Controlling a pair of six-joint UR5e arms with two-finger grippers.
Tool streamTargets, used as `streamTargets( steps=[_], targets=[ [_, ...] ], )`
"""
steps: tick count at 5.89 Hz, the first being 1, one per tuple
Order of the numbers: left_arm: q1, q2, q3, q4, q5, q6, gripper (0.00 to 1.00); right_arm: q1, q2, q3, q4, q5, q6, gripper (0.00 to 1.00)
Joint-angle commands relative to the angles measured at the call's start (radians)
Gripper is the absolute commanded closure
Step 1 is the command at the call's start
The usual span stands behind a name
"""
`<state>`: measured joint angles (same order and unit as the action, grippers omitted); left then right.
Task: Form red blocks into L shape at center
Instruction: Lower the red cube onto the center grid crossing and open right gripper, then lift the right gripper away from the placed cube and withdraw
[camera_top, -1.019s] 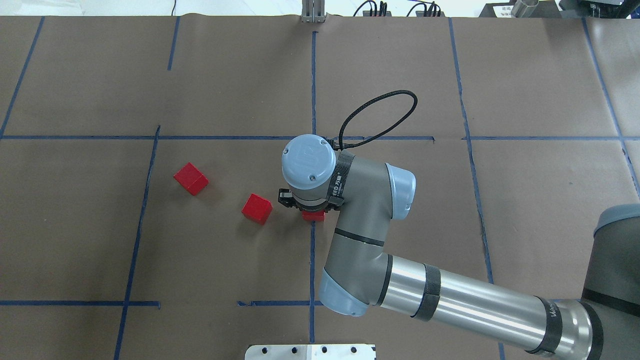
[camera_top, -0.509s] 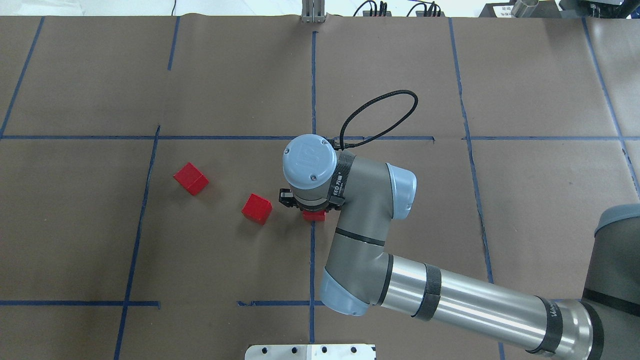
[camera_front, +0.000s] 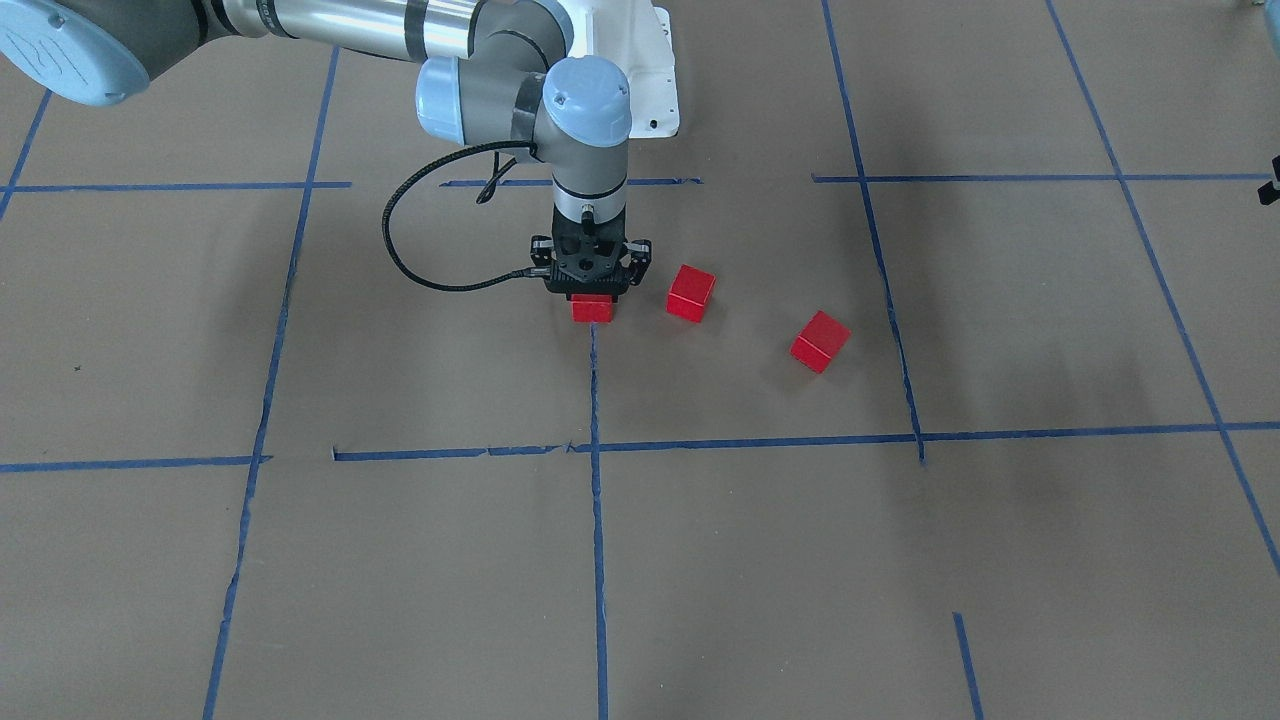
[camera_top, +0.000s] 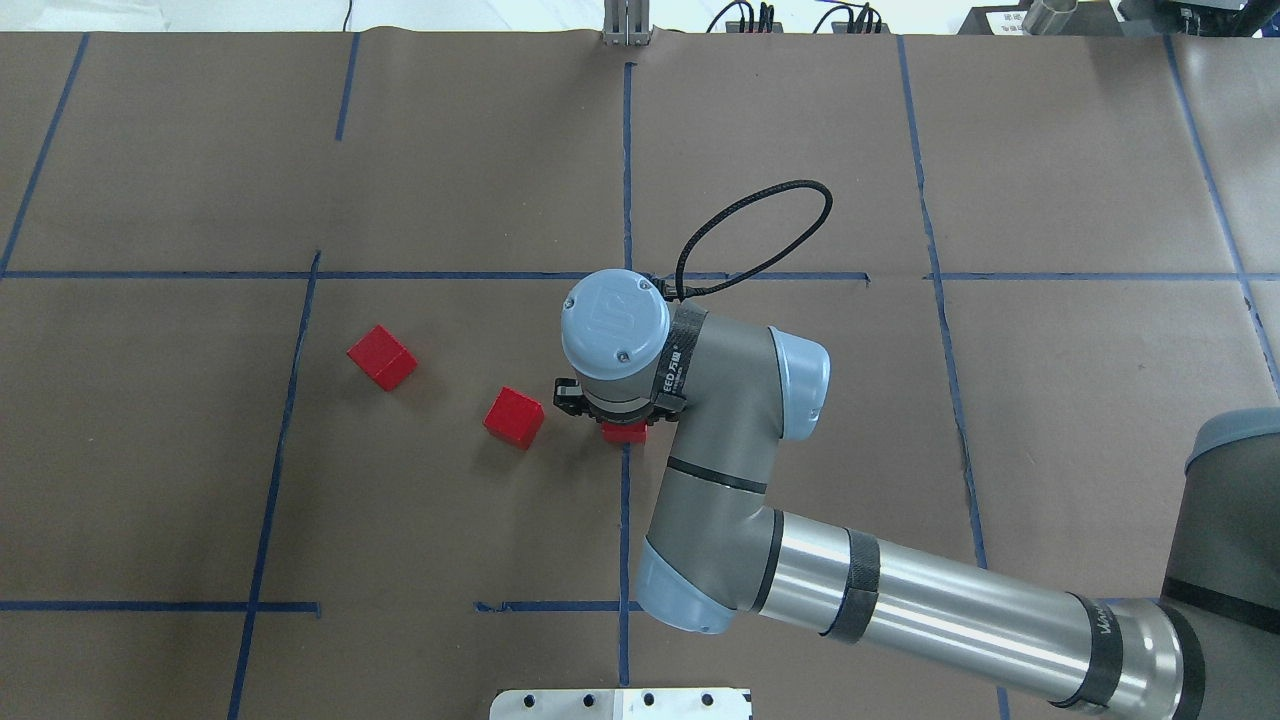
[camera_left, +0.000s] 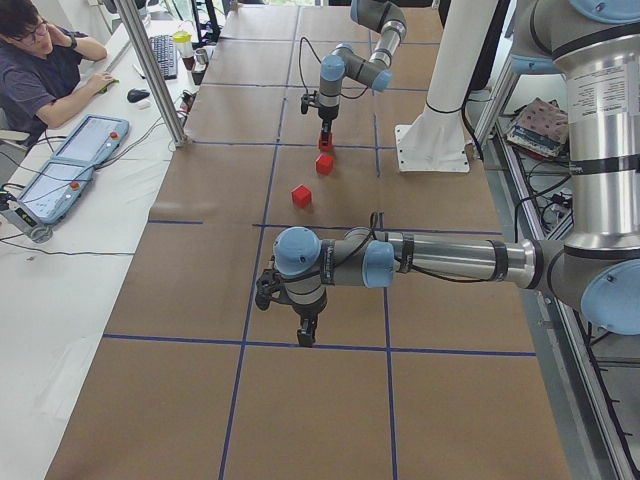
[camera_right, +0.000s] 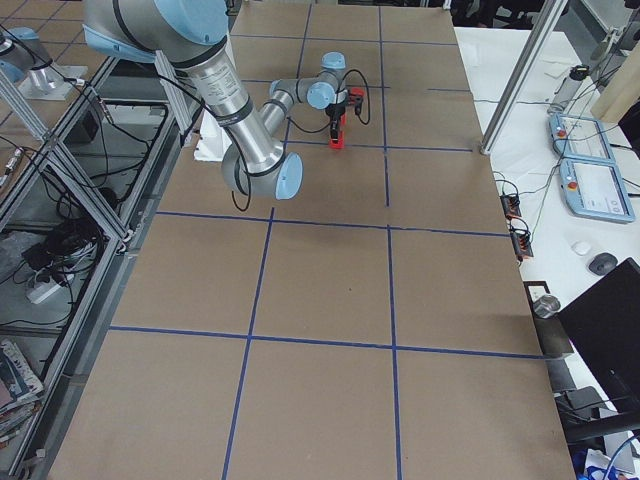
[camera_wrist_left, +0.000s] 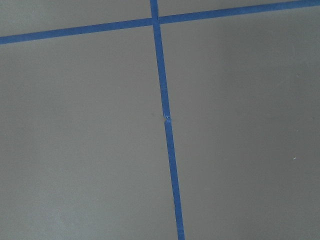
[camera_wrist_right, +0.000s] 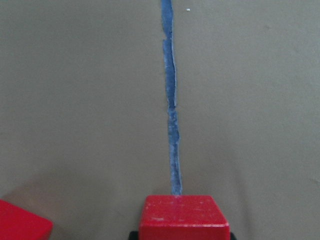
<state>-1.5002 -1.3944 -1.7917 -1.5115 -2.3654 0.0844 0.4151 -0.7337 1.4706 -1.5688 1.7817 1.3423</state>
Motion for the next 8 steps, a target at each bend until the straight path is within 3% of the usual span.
streamTargets(
  steps=[1,2,3,5,7,8],
  targets=[
    [0.002,0.0,0.0,-0.001,0.0,0.0,0.0,-0.002,-0.001,0.0,0.001,-0.001,0.0,0.21],
    [0.0,0.0,0.0,-0.001,0.0,0.0,0.0,-0.002,-0.001,0.0,0.001,-0.001,-0.002,0.19],
    [0.0,0.0,0.0,-0.001,0.0,0.0,0.0,-0.002,0.002,0.002,0.0,-0.001,-0.002,0.02],
    [0.0,-0.005,-0.002,-0.009,0.005,0.0,0.0,0.043,0.007,0.089,-0.043,0.019,-0.037,0.01],
    [0.012,-0.011,-0.02,-0.01,0.006,0.002,0.0,0.24,-0.007,0.152,-0.163,0.205,-0.24,0.01],
    [0.014,-0.029,-0.043,-0.012,0.002,-0.008,0.0,0.38,-0.071,0.157,-0.198,0.314,-0.46,0.01]
  ],
)
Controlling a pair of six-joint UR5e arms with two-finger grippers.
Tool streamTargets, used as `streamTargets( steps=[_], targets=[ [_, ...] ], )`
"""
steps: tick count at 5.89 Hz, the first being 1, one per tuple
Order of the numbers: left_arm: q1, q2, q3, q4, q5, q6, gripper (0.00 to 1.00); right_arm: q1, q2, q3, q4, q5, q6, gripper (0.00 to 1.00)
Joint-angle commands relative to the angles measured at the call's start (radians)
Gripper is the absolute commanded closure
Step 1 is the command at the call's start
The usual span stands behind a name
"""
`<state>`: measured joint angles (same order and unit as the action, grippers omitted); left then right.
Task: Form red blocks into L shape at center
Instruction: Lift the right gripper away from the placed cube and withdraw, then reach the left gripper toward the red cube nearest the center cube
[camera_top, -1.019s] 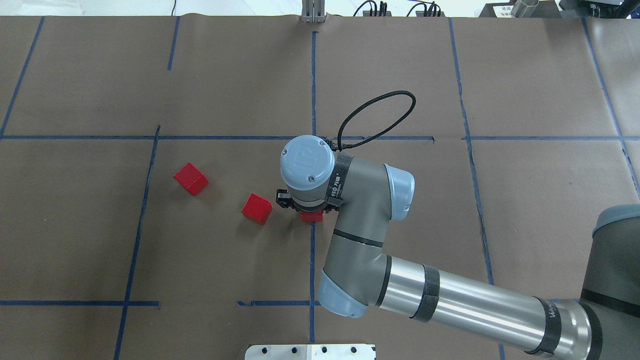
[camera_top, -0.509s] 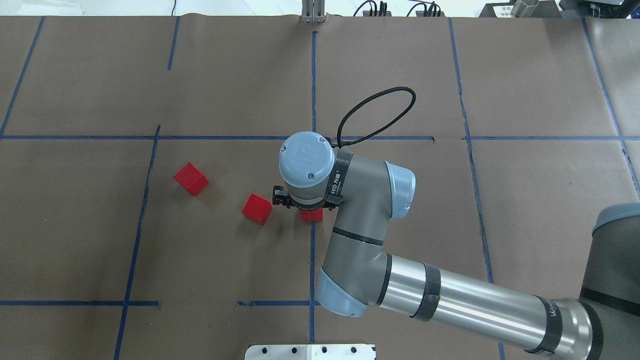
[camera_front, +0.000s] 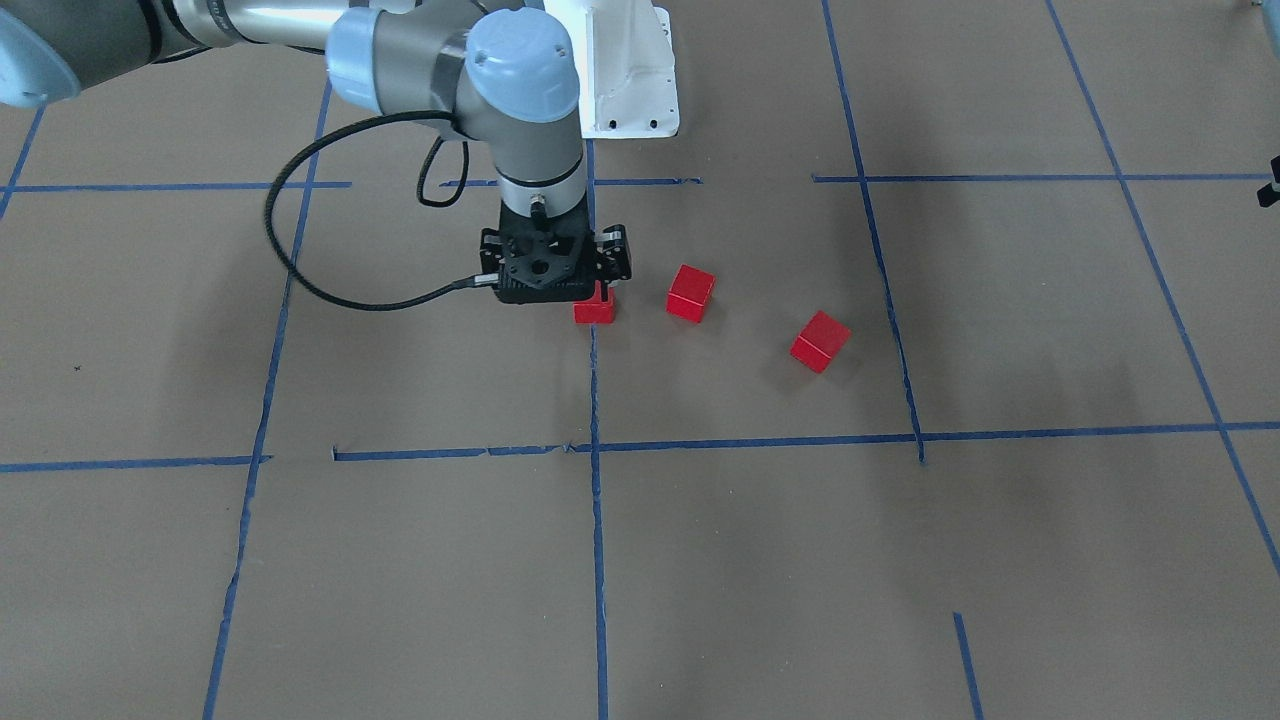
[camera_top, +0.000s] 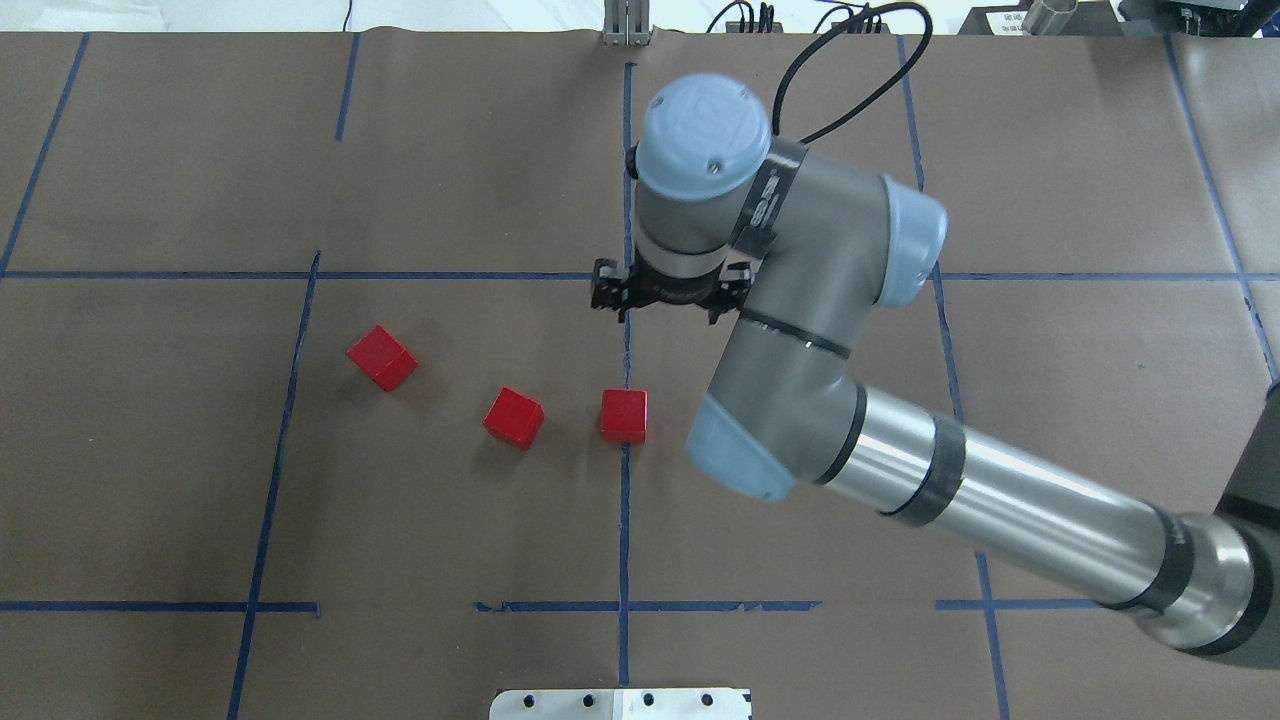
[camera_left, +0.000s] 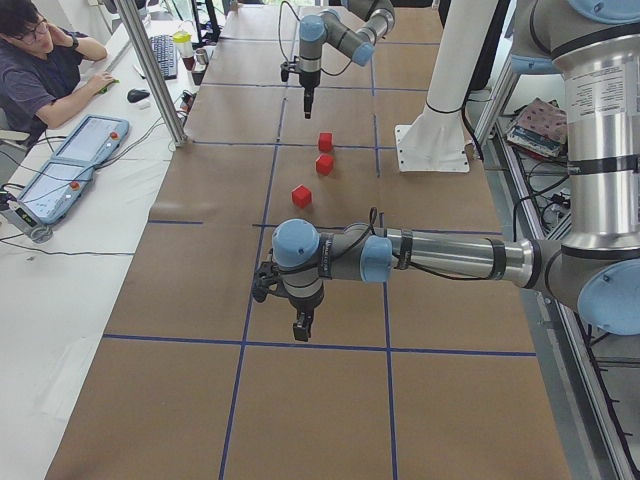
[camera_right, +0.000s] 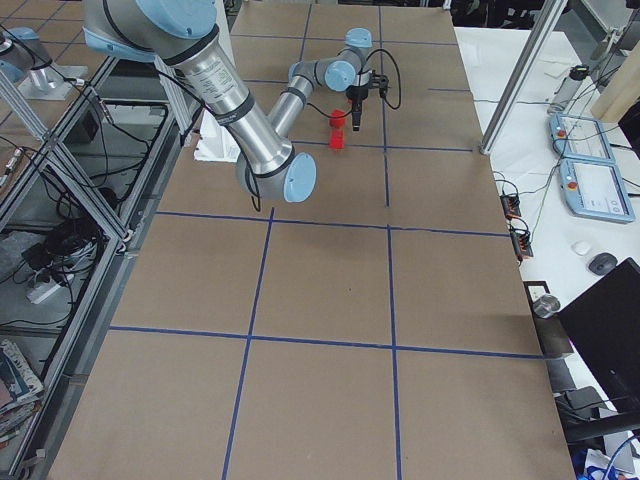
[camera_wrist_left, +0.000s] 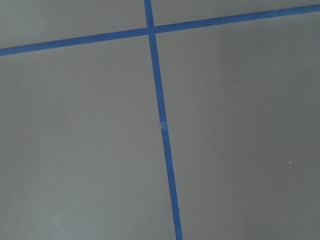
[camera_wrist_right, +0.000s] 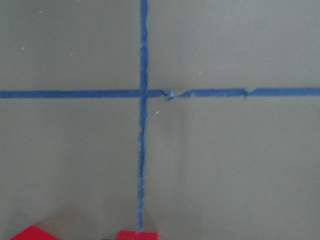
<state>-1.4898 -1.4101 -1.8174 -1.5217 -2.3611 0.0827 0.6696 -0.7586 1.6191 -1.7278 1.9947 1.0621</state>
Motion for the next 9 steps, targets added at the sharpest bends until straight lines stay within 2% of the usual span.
streamTargets(
  steps=[1,3,4,5,6,7,8,9],
  targets=[
    [0.003,-0.121,-0.031,-0.009,0.003,-0.009,0.0,0.254,-0.144,0.01,-0.039,0.172,-0.431,0.01],
    [0.014,-0.205,-0.025,-0.008,-0.009,-0.045,0.0,0.506,-0.349,0.009,-0.039,0.206,-0.946,0.01],
    [0.06,-0.214,-0.036,-0.024,-0.029,-0.093,0.0,0.624,-0.455,0.009,-0.041,0.249,-1.176,0.01],
    [0.095,-0.222,-0.045,-0.111,-0.055,-0.101,0.0,0.762,-0.573,0.013,-0.039,0.277,-1.381,0.01],
    [0.153,-0.233,-0.071,-0.12,-0.061,-0.113,0.0,0.882,-0.682,0.022,-0.038,0.277,-1.515,0.01],
    [0.242,-0.243,-0.118,-0.115,-0.06,-0.168,0.0,0.98,-0.774,0.022,-0.027,0.276,-1.563,0.01],
    [0.331,-0.309,-0.132,-0.118,-0.053,-0.264,0.0,1.014,-0.868,0.048,0.011,0.273,-1.553,0.0],
    [0.433,-0.404,-0.132,-0.112,-0.044,-0.343,0.0,1.015,-0.883,0.057,0.01,0.274,-1.55,0.0]
  ],
)
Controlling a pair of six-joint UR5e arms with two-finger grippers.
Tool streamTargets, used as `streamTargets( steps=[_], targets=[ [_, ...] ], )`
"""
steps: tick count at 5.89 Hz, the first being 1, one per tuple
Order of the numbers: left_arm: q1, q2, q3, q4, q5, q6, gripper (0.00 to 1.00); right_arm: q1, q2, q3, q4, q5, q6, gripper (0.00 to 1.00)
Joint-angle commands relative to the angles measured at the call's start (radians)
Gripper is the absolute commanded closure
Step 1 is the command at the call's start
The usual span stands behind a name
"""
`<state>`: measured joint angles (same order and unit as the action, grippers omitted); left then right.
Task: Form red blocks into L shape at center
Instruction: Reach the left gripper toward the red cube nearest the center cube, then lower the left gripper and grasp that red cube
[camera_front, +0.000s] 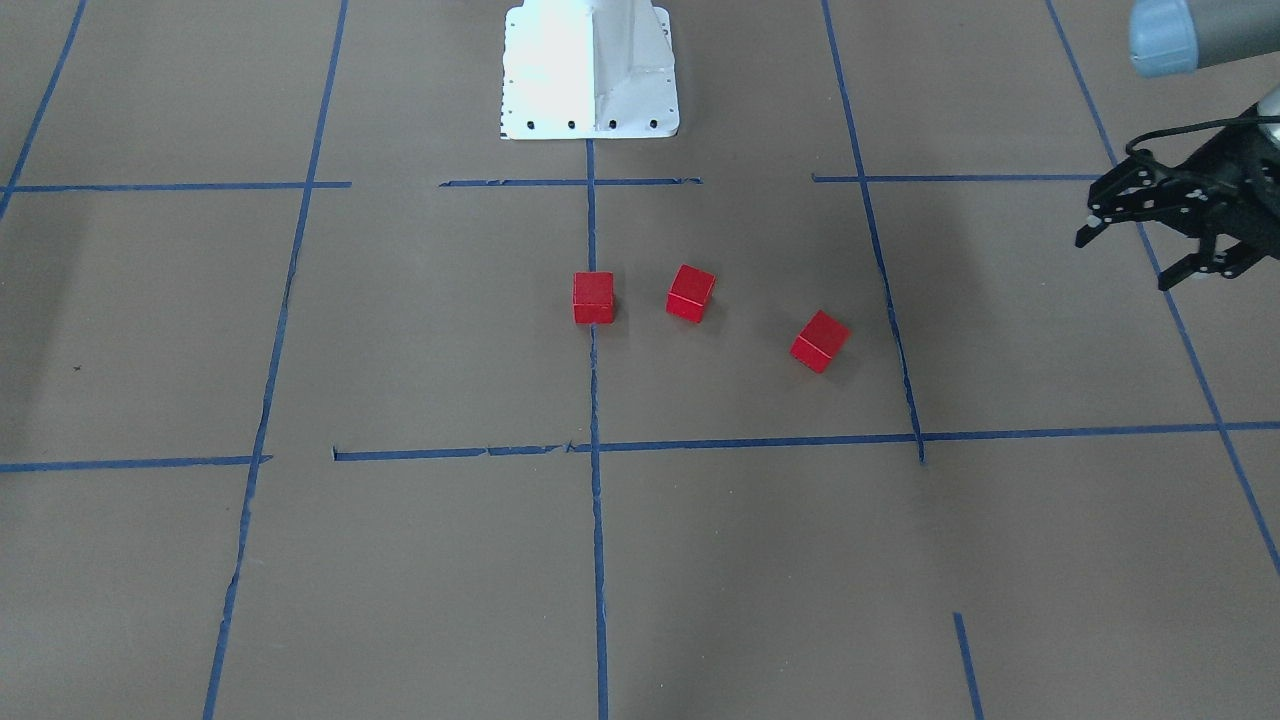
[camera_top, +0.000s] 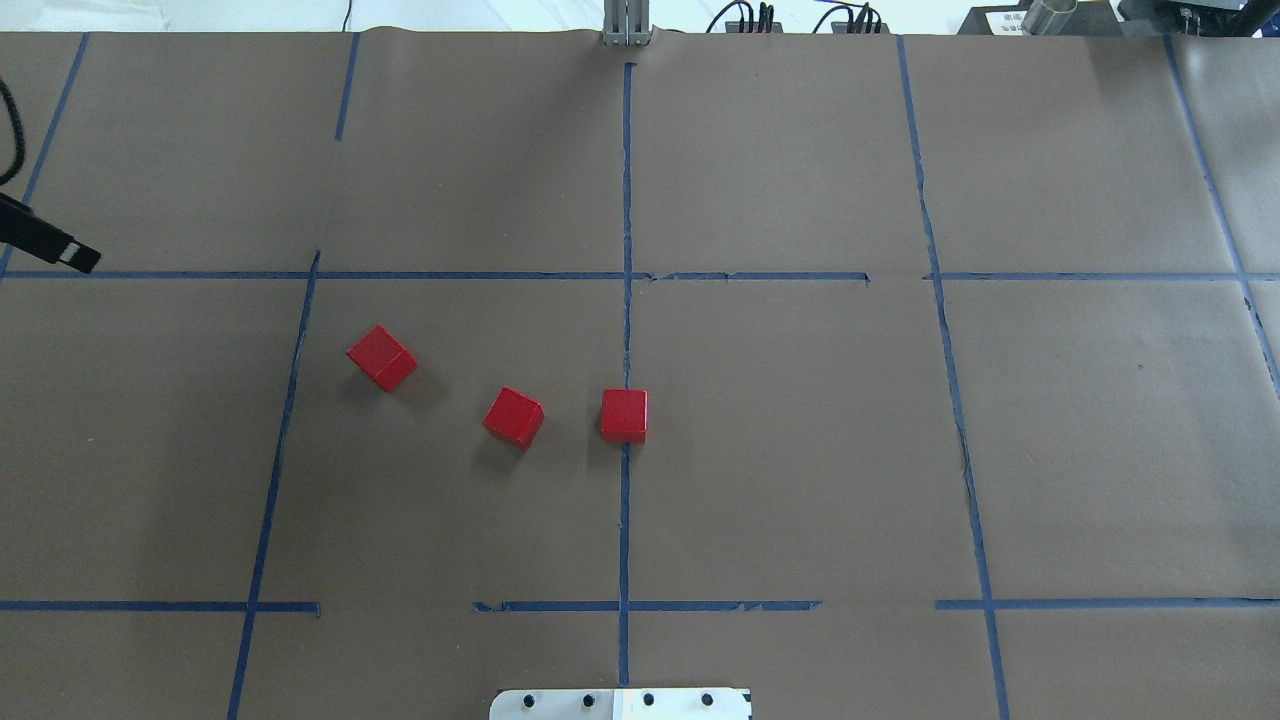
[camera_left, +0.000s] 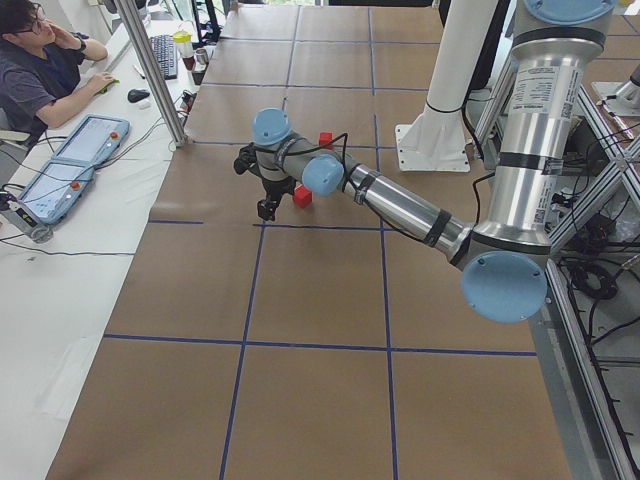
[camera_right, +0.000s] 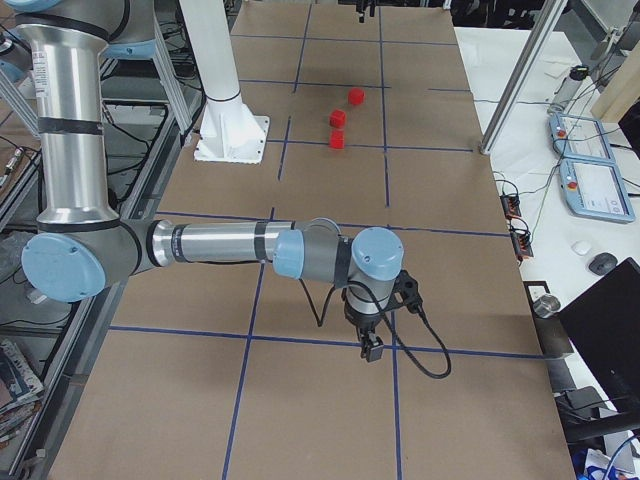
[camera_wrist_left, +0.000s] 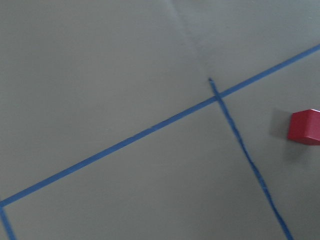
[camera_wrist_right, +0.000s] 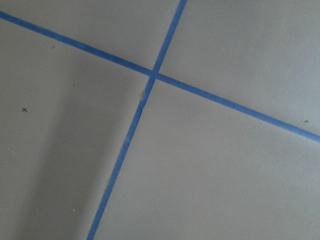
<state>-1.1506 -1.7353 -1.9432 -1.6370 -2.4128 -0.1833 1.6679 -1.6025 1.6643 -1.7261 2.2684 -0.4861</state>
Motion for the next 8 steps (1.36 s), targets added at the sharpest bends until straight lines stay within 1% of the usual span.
streamTargets(
  steps=[1,2,4,6,7,8],
  targets=[
    [0.174,-0.136,-0.006,0.002,0.086,-0.238,0.0,0.016,-0.045,0.012,0.008,0.0,-0.002,0.0],
    [0.33,-0.183,0.0,0.0,0.239,-0.375,0.0,0.016,-0.046,0.011,0.008,0.0,-0.002,0.0],
    [0.525,-0.278,0.029,0.006,0.425,-0.537,0.0,0.016,-0.051,0.012,0.008,0.002,-0.002,0.0],
    [0.626,-0.389,0.163,0.003,0.542,-0.73,0.0,0.016,-0.06,0.012,0.01,0.002,-0.002,0.0],
    [0.641,-0.398,0.191,-0.004,0.575,-0.74,0.0,0.016,-0.06,0.012,0.008,0.002,-0.002,0.0],
    [0.641,-0.397,0.197,-0.004,0.577,-0.739,0.0,0.016,-0.062,0.014,0.01,0.002,-0.002,0.0]
  ],
)
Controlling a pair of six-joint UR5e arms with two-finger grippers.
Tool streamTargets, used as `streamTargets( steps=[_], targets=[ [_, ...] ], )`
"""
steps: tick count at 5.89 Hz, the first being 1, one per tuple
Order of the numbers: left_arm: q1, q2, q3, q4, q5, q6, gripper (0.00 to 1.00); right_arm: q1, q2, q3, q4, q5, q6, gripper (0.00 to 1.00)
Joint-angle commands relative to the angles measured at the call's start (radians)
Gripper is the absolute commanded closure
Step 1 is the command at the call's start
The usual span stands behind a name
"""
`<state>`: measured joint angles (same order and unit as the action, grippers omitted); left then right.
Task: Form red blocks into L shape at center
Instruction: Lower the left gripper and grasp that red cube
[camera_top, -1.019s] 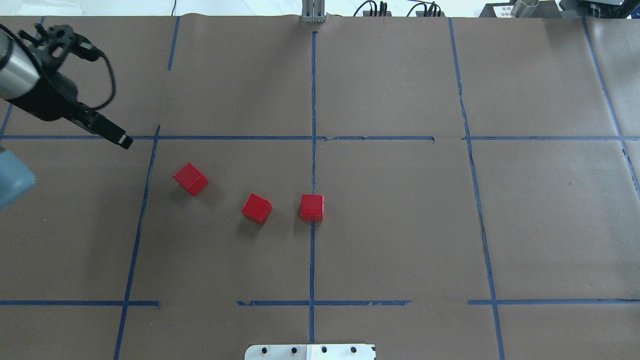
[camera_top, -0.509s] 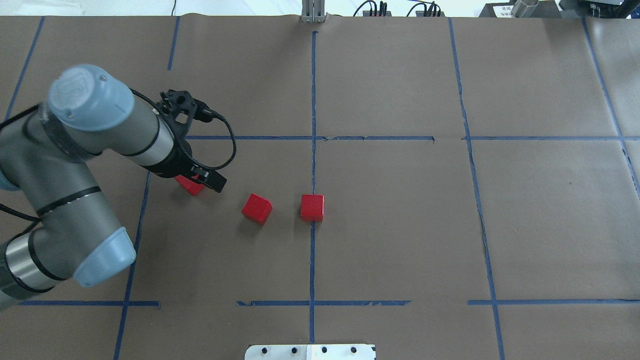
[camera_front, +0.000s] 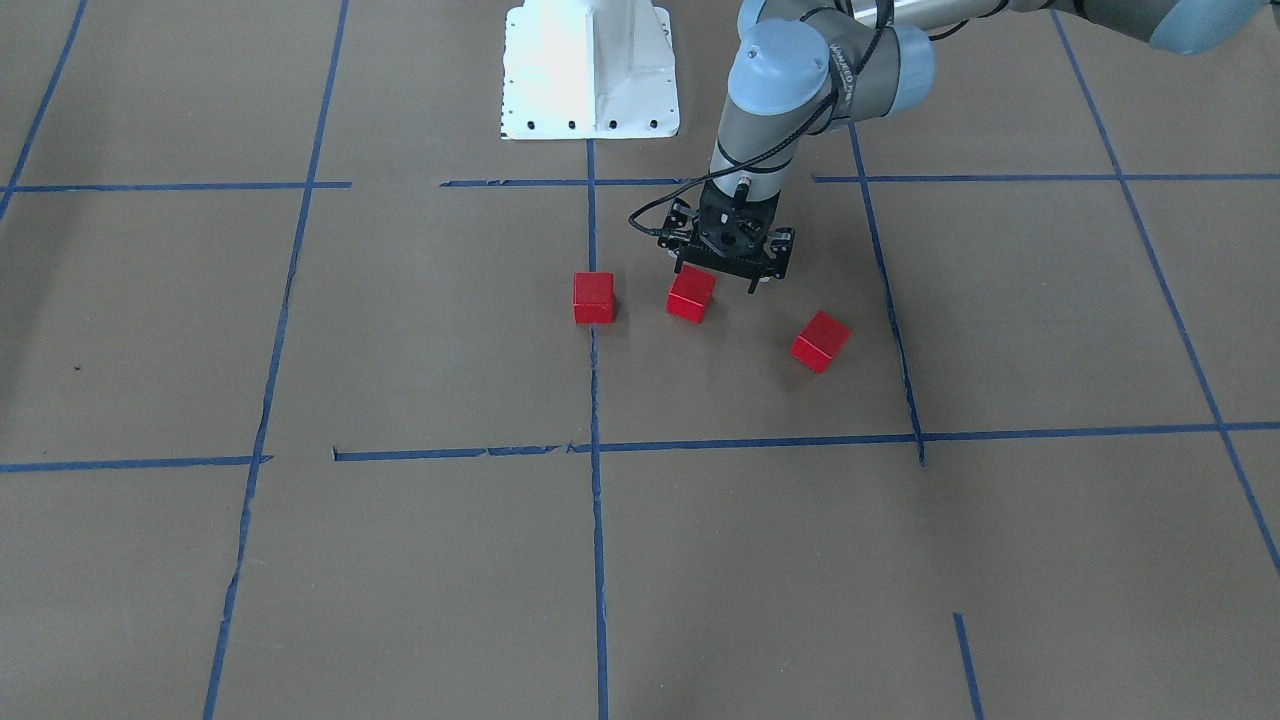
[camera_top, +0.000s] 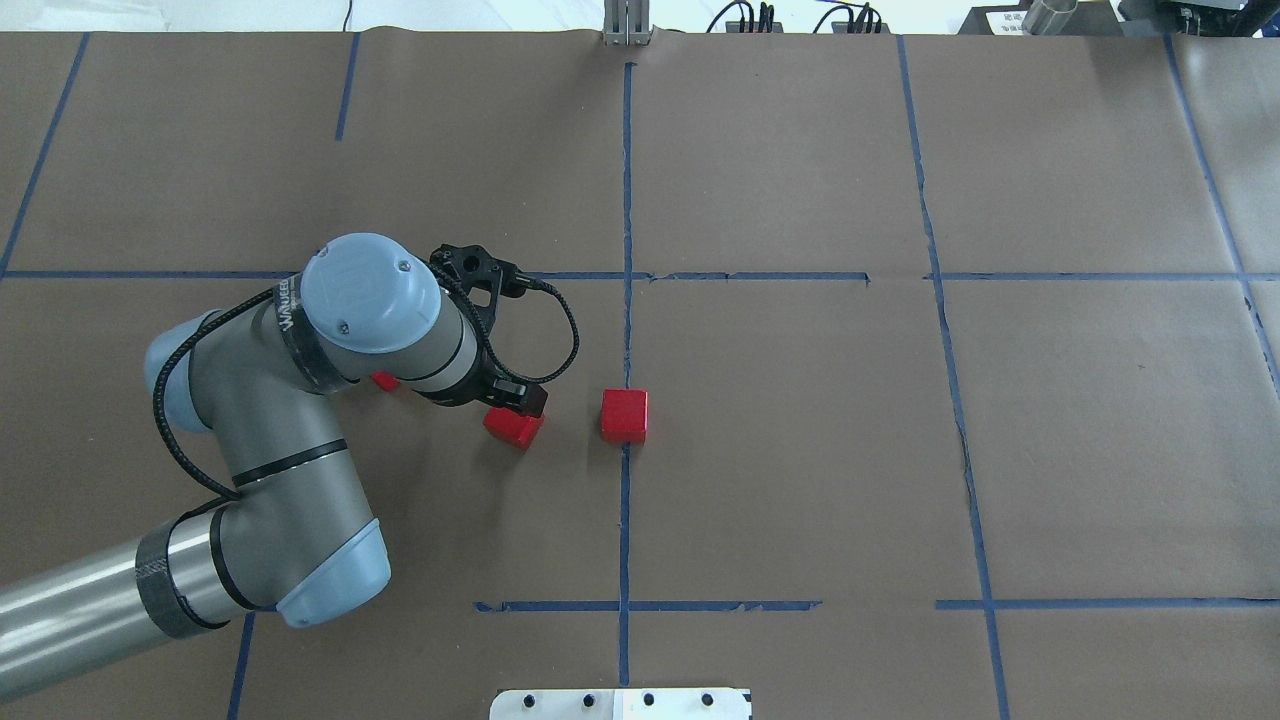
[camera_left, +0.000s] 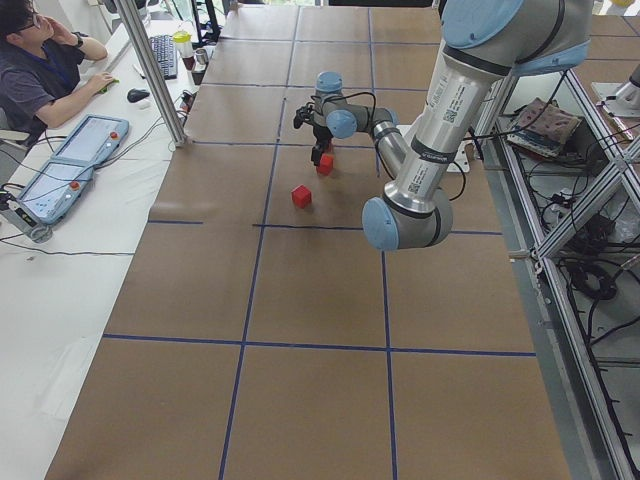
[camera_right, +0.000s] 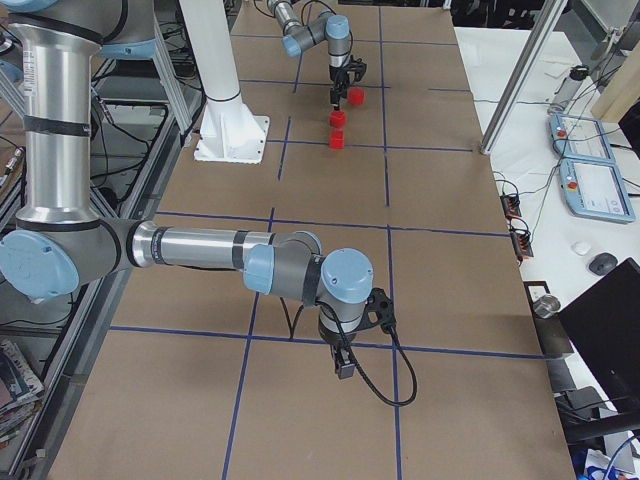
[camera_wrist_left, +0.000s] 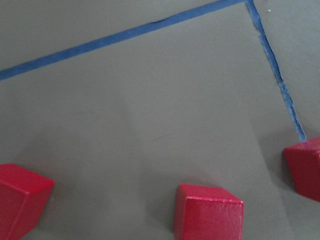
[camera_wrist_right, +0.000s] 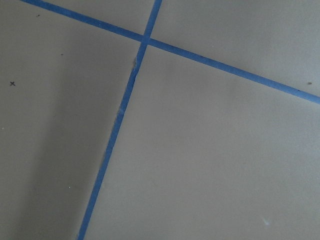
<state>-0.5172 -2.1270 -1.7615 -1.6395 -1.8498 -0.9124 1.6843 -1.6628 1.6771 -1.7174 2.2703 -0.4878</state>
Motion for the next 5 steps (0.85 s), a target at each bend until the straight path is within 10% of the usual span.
streamTargets(
  steps=[1,5],
  targets=[
    [0.014,-0.011,0.03,-0.003,0.014,-0.011,0.0,0.0,-0.002,0.0,0.001,0.0,0.0,0.0],
    [0.036,-0.054,0.091,-0.008,0.012,-0.051,0.0,0.0,-0.003,-0.007,-0.001,-0.002,0.0,0.0]
  ],
)
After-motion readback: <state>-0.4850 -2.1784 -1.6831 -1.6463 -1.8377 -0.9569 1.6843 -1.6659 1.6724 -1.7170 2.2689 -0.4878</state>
